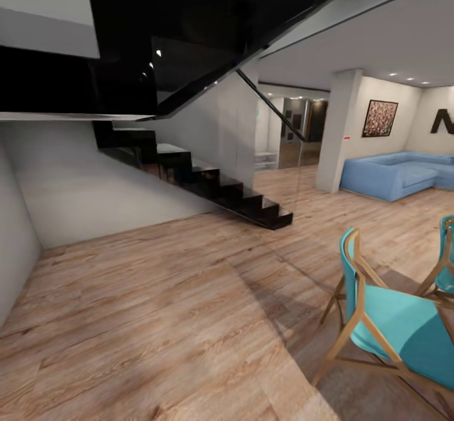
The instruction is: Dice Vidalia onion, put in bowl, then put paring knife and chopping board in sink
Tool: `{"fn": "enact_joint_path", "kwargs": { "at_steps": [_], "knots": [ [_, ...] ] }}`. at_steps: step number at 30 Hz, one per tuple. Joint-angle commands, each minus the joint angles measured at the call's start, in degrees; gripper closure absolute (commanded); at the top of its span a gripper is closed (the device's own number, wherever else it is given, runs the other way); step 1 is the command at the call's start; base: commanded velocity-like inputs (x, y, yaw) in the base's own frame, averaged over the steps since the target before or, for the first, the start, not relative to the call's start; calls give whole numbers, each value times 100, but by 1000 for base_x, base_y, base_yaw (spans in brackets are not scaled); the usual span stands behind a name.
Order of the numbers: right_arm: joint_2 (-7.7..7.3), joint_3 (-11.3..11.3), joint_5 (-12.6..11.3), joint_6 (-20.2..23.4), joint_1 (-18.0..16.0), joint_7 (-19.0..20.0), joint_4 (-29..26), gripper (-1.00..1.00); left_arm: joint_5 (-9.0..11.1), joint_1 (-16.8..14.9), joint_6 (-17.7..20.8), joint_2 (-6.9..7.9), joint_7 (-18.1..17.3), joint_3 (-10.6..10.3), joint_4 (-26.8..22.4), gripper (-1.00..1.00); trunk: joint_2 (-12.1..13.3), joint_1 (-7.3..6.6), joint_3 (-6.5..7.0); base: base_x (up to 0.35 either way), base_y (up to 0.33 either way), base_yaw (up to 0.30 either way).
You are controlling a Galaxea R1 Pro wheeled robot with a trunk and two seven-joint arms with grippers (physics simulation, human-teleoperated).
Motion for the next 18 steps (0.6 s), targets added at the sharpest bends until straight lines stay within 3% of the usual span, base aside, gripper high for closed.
{"fn": "enact_joint_path", "kwargs": {
  "at_steps": [1, 10, 18],
  "knots": [
    [1, -1, -3, -10, -1, -1, -2, -100, 2, 0, -3, 0, -3, 5, -2, -100, -3, -3, 1, -316, 0, -197],
    [3, -1, -3, -10, -1, -1, -1, -100, 2, 0, -3, 0, -3, 5, 12, -100, -3, -3, 54, -316, 0, -194],
    [5, -1, -2, -10, -1, -1, 0, -100, 2, 0, -3, 0, -3, 5, 15, -100, -3, -3, 99, -207, 0, -193]
  ]
}}
